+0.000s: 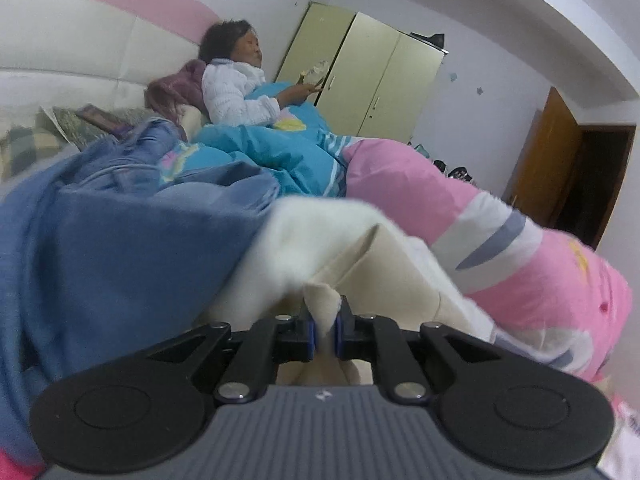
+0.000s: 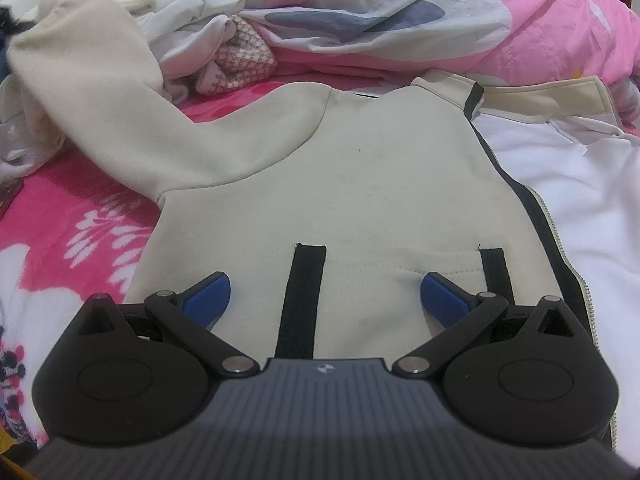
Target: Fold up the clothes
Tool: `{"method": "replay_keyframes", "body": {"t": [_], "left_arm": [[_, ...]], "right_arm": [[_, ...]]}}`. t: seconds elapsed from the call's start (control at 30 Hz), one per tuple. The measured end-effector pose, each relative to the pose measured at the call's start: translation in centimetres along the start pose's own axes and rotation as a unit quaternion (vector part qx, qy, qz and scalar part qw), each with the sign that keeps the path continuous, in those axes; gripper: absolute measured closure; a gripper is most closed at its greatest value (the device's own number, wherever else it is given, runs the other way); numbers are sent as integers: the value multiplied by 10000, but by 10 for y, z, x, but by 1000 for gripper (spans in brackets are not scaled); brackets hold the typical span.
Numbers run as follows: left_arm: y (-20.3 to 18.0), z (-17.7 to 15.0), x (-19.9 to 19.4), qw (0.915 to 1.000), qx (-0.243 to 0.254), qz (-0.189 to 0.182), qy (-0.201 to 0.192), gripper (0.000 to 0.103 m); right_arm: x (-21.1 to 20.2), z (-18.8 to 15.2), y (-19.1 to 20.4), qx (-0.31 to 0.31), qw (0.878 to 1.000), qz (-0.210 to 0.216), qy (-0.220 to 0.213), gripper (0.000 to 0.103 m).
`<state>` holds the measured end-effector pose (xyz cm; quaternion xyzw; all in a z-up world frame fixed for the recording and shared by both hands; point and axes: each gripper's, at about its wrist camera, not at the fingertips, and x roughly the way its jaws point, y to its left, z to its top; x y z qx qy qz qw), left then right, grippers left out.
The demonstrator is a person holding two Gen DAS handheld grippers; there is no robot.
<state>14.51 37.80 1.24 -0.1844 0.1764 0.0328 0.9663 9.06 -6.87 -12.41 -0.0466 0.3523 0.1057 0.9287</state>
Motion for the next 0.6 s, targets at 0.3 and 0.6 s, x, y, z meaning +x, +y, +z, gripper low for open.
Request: {"method": "replay_keyframes", "body": {"t": [0.3,0.6], "left_arm": [[19,-3,-40,9985,17,529,-130,78],[-73,-21,-90,9948,904,353,-307,69]], "right_arm": [[0,0,1,-7,10000,-13,3,1],[-6,4,-2,53,9999,111,-20,1]]}}
